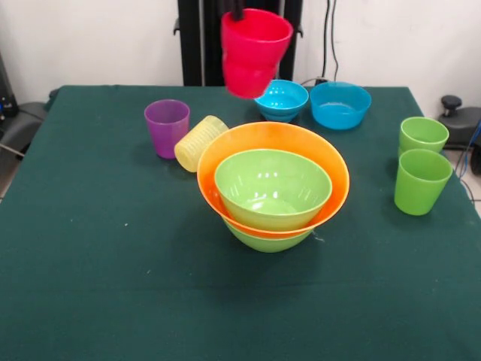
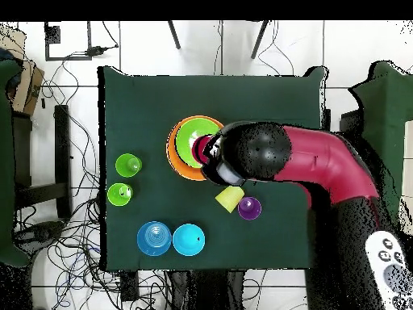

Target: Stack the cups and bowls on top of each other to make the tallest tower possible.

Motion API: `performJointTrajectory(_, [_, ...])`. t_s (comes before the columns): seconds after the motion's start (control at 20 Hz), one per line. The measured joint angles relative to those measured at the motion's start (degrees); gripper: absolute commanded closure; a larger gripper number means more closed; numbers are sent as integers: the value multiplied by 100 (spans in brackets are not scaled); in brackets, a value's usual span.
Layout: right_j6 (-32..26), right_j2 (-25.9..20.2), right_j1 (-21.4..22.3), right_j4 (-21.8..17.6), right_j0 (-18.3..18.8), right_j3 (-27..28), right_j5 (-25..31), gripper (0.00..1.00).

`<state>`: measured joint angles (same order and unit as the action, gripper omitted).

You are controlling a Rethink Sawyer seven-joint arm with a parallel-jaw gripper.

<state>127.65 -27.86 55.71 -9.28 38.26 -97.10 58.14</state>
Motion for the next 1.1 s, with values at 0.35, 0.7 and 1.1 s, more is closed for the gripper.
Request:
performJointTrajectory(0.35, [-105, -162, -231, -19, 254, 1, 0, 100])
performJointTrajectory(0.7, [-105, -301, -277, -53, 251, -28, -27, 100])
performJointTrajectory(1.1, [-105, -480, -300, -204, 232, -27, -282, 100])
